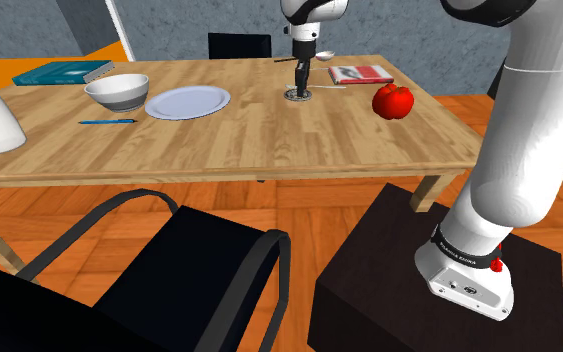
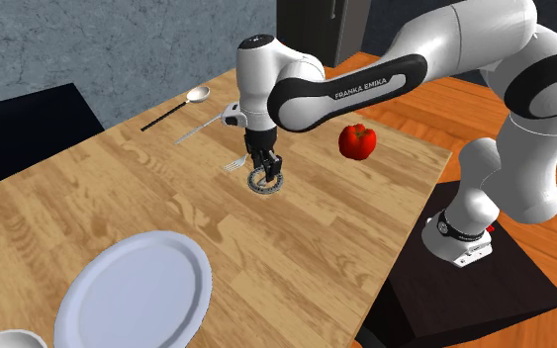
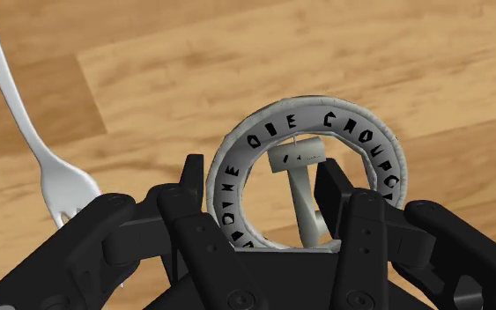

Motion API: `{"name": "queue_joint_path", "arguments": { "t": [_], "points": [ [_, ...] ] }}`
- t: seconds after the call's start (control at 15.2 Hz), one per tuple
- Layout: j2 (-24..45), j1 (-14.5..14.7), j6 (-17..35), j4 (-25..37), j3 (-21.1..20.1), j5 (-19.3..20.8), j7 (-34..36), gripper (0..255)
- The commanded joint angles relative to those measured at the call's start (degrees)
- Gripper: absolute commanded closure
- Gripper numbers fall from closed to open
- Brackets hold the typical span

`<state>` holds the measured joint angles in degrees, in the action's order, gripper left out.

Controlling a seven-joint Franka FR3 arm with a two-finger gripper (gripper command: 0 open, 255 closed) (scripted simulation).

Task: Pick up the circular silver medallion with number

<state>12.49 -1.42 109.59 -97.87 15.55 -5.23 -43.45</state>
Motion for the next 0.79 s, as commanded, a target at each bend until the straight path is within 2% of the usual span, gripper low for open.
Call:
{"name": "queue_joint_path", "arguments": {
  "t": [0.0,0.59,0.73],
  "points": [
    [-0.2,0.0,-1.5,1.3,0.0,0.1,0.1,255],
    [-0.7,-0.1,-8.2,7.6,0.1,0.4,0.5,255],
    [-0.7,-0.1,-8.3,7.7,0.1,0.4,0.5,255]
  ]
}}
